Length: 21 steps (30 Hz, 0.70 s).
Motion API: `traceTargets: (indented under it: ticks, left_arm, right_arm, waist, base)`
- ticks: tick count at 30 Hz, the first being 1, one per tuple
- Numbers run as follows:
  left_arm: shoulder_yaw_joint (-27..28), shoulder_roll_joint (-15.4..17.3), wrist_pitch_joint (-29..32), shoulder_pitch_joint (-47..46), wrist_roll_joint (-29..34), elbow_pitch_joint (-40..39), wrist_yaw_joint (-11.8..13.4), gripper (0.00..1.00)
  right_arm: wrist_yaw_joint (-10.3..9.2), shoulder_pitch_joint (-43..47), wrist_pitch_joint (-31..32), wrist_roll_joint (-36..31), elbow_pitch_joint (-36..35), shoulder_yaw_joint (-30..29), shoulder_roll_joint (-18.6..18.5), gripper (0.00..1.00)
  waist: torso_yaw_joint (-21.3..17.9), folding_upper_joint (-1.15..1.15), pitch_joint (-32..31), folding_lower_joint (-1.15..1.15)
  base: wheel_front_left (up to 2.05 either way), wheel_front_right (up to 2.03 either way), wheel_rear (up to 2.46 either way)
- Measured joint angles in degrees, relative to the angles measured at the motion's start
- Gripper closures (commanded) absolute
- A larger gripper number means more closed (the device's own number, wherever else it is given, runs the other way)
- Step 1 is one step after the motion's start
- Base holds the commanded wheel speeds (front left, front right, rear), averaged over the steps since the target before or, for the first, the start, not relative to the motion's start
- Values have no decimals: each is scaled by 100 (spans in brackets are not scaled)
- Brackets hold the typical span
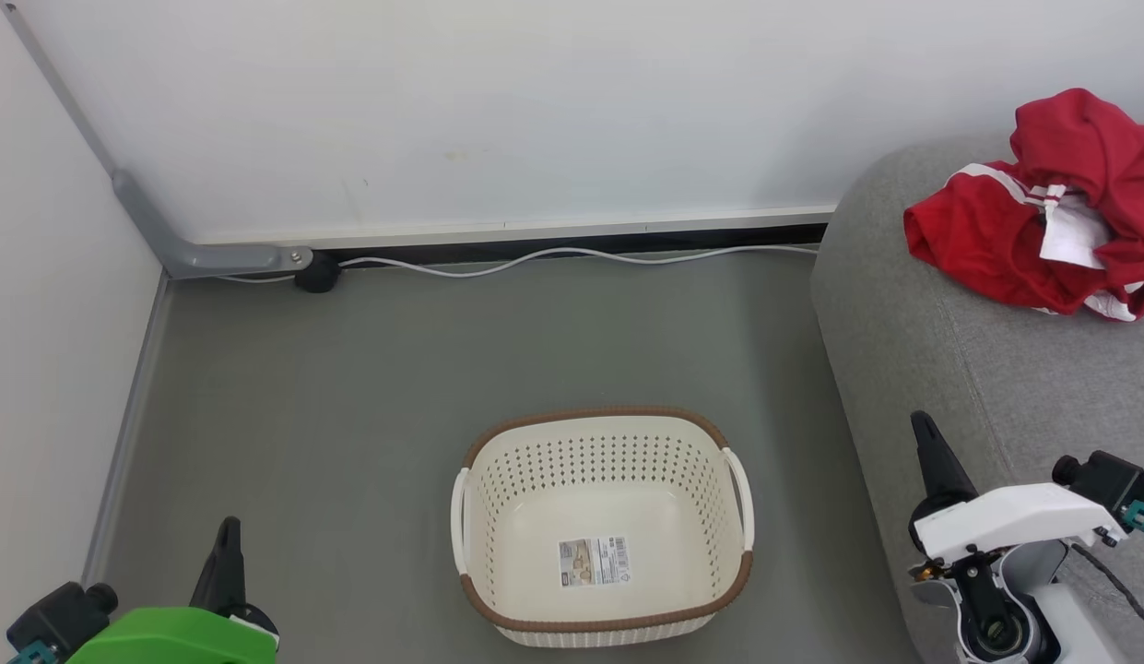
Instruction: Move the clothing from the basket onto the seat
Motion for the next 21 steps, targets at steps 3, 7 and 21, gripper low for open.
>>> traceTargets:
  ticks: [3,7,21]
  left_arm:
    - [41,-21,64,-59,-257,33,-51,100]
    - [90,-52,142,-149,-490,65,-122,100]
    - [288,-156,390,-342,-1388,238,-298,100]
  right_arm:
    - [26,-22,56,191,2,-74,14,100]
    - [92,-47,124,463,3,-181,30,100]
    - [255,-92,387,1425,29,-537,114,100]
  waist:
    - [-3,0,1,0]
    - [-7,0,2,0]
    - [-21,0,4,0]
  base:
    - [0,0,0]
    - [0,0,0]
    - [0,0,0]
